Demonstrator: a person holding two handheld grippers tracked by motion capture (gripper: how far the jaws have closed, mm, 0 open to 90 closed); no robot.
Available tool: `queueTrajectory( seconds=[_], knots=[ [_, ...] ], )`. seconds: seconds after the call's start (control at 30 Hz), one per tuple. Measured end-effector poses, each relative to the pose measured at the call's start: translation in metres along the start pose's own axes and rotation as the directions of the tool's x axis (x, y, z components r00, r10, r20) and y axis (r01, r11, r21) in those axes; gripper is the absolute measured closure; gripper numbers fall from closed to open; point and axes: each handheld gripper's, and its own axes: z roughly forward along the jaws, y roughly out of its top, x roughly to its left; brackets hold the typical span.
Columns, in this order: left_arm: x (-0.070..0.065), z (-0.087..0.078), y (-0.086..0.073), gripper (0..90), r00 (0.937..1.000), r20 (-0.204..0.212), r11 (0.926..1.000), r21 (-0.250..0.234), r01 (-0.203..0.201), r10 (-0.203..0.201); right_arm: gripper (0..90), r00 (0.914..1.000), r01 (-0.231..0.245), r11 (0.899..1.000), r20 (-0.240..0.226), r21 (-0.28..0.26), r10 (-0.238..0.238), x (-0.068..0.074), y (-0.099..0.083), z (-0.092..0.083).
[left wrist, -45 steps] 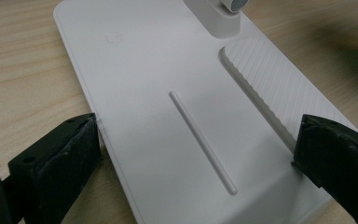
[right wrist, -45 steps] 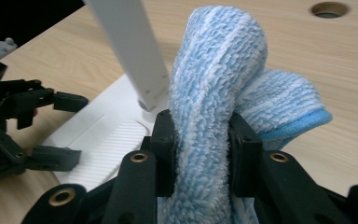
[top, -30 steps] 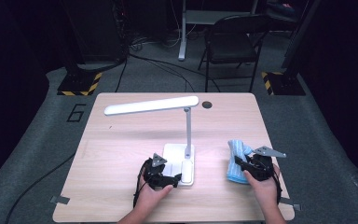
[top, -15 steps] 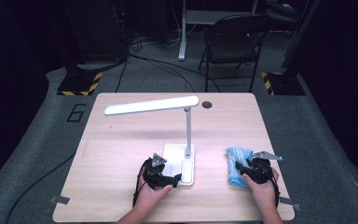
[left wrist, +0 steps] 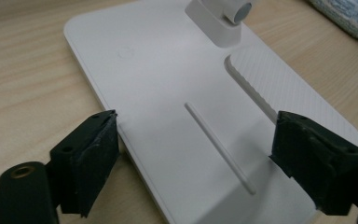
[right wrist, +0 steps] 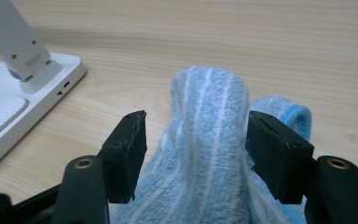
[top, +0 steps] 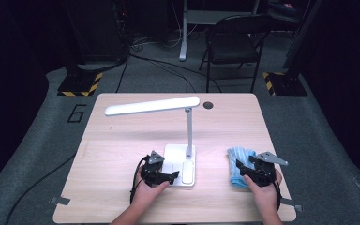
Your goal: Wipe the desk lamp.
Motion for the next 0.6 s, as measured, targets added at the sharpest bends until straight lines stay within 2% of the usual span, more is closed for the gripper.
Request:
queueTrajectory(
  seconds=[0.1, 0.13, 0.17, 0.23, 0.27, 0.3, 0.37, 0.4, 0.43, 0.5, 0.53, 0.57, 0.6],
  knots=[
    [0.008, 0.000, 0.003, 16.0, 0.9999, 0.002, 0.9999, -0.004, -0.016, 0.016, 37.7, 0.9993, 0.033, 0.999, -0.018, -0.005, -0.033, 0.016, -0.003, -0.001],
    [0.010, 0.000, 0.004, 16.0, 0.9999, 0.000, 0.9999, 0.003, -0.014, 0.014, 37.7, 0.9987, 0.044, 0.999, -0.025, -0.007, -0.044, 0.021, -0.004, -0.001],
    [0.011, 0.002, 0.005, 16.2, 1.0000, -0.004, 0.9999, -0.013, 0.002, -0.002, 37.7, 0.9979, 0.053, 0.999, -0.038, -0.005, -0.053, 0.027, -0.005, -0.001],
    [0.015, 0.002, 0.007, 17.3, 0.9998, 0.000, 0.9996, -0.021, -0.019, 0.019, 37.7, 0.9954, 0.070, 0.998, -0.066, -0.007, -0.070, 0.038, -0.007, 0.000],
    [0.016, 0.002, 0.008, 17.9, 1.0000, 0.004, 0.9998, -0.020, -0.005, 0.005, 37.8, 0.9943, 0.072, 0.997, -0.080, -0.001, -0.071, 0.044, -0.009, 0.001],
    [0.019, 0.003, 0.010, 18.2, 0.9994, 0.005, 0.9992, -0.022, -0.033, 0.033, 37.9, 0.9929, 0.077, 0.997, -0.092, 0.008, -0.076, 0.050, -0.010, 0.002],
    [0.022, 0.005, 0.012, 19.5, 0.9998, 0.018, 0.9997, -0.026, 0.001, -0.001, 38.2, 0.9891, 0.097, 0.995, -0.112, 0.012, -0.095, 0.059, -0.013, 0.005],
    [0.025, 0.006, 0.014, 19.6, 0.9996, 0.028, 0.9997, -0.021, -0.009, 0.010, 38.3, 0.9868, 0.100, 0.995, -0.130, 0.022, -0.097, 0.063, -0.014, 0.007],
    [0.026, 0.007, 0.015, 19.5, 0.9996, 0.028, 0.9998, -0.018, -0.001, 0.002, 38.4, 0.9855, 0.104, 0.994, -0.138, 0.031, -0.099, 0.066, -0.015, 0.009],
    [0.028, 0.009, 0.017, 19.5, 0.9998, 0.021, 0.9998, -0.019, -0.006, 0.006, 38.7, 0.9799, 0.123, 0.992, -0.163, 0.042, -0.114, 0.071, -0.017, 0.013],
    [0.032, 0.010, 0.019, 19.6, 0.9992, 0.023, 0.9994, -0.013, -0.031, 0.032, 38.7, 0.9798, 0.115, 0.992, -0.170, 0.049, -0.105, 0.074, -0.017, 0.015],
    [0.033, 0.011, 0.020, 19.5, 0.9994, 0.026, 0.9996, -0.015, -0.023, 0.023, 38.7, 0.9773, 0.116, 0.992, -0.184, 0.050, -0.105, 0.077, -0.018, 0.017],
    [0.033, 0.012, 0.021, 19.5, 0.9998, 0.016, 0.9997, -0.019, 0.013, -0.012, 38.7, 0.9747, 0.115, 0.992, -0.199, 0.053, -0.102, 0.080, -0.019, 0.019]
  ],
)
